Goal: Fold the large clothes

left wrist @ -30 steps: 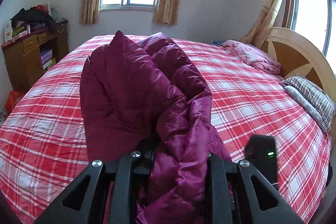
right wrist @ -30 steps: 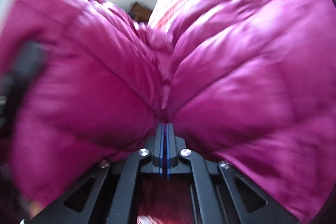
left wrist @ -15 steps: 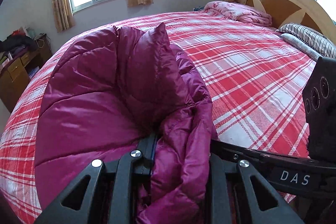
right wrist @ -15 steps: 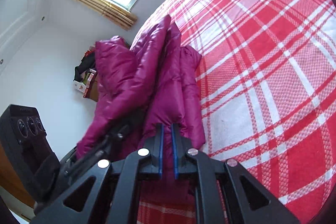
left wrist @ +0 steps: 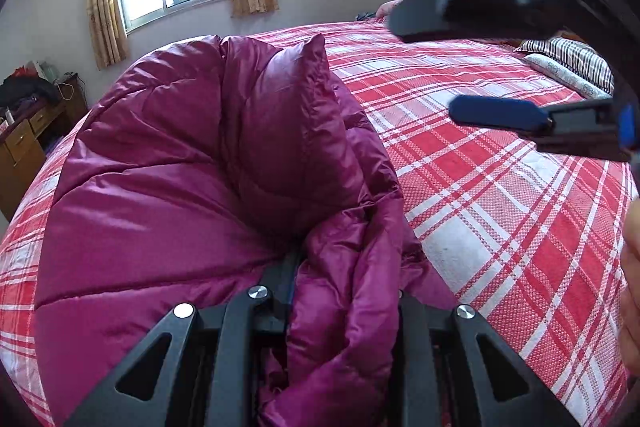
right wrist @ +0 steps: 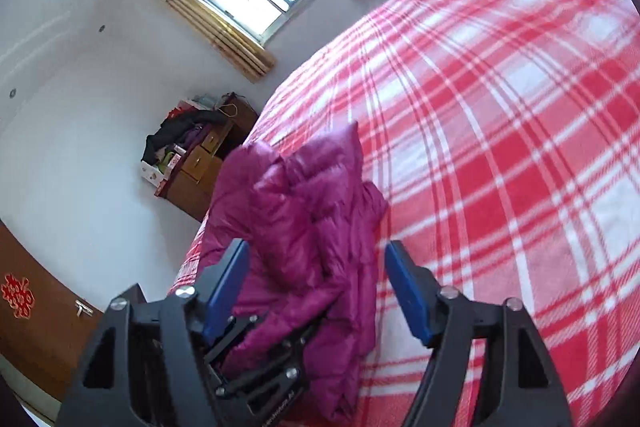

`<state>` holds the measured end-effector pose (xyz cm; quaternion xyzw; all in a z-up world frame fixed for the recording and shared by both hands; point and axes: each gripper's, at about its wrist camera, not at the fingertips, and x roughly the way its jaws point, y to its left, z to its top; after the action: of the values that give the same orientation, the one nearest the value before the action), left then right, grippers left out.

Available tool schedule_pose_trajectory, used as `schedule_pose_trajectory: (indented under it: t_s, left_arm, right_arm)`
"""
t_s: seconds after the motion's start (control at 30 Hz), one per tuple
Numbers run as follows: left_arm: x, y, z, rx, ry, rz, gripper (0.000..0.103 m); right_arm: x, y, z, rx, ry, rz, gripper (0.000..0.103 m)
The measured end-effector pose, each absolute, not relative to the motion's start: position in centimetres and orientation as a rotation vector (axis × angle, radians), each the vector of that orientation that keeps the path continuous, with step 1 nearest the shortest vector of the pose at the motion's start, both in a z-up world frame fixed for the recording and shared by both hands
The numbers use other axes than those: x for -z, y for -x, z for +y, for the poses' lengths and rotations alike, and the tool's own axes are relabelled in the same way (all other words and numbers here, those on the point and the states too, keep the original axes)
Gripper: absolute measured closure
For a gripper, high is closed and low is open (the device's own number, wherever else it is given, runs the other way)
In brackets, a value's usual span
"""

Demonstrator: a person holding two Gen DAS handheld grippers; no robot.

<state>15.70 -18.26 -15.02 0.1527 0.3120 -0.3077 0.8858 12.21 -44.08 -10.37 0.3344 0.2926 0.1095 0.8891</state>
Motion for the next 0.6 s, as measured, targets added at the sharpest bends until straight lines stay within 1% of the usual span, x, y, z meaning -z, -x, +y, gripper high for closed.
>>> schedule_pose_trajectory:
  t_s: [0.07,0.2,0.23,0.27,0.3,0.37,0.43,0.5,0.57,0.6]
  left_arm:
    - [14.9,-15.7,-18.2,0.645,-0.310,0.651,0.082]
    - [14.7,-15.6,-17.8,0.650,-0.307,0.648,0.082]
    - [14.6,-15.7,-17.3,0.663,-0.296,0.653,0.080]
    - [14.2,-15.6,-17.0,0.689,-0.288,0.665,0.077]
    - [13.9,-15.6,-16.6,0.719,-0.281,0.681,0.076]
    - [12.7,-15.5,-15.3,0.806,-0.266,0.734,0.071]
    - [11.3,-15.0,-13.6,0.854,-0.246,0.762,0.070]
    - [9.8,-14.0,-11.2,0.904,-0.210,0.760,0.065]
    - [8.3,-13.0,-8.4,0.949,-0.166,0.736,0.057]
    - [7.6,-12.9,-7.0,0.967,-0.141,0.727,0.055]
  right_arm:
    - [9.5,-15.0,-43.3,-0.270,-0.638,0.654,0.027]
    - [10.5,-18.2,-41.2,-0.335,-0.547,0.773,0.027]
    - [10.6,-18.8,-40.5,-0.335,-0.508,0.788,0.032]
    - [10.9,-19.0,-40.2,-0.323,-0.466,0.797,0.069]
    - [11.1,-19.5,-39.9,-0.298,-0.424,0.818,0.090]
    - [12.3,-19.8,-40.6,-0.272,-0.455,0.860,0.093]
    - [13.6,-18.8,-41.6,-0.269,-0.505,0.861,0.093]
    - [14.3,-19.0,-42.1,-0.275,-0.527,0.859,0.093]
    - [15.2,-19.9,-42.4,-0.265,-0.543,0.866,0.093]
    - [15.6,-20.2,-42.6,-0.261,-0.555,0.869,0.094]
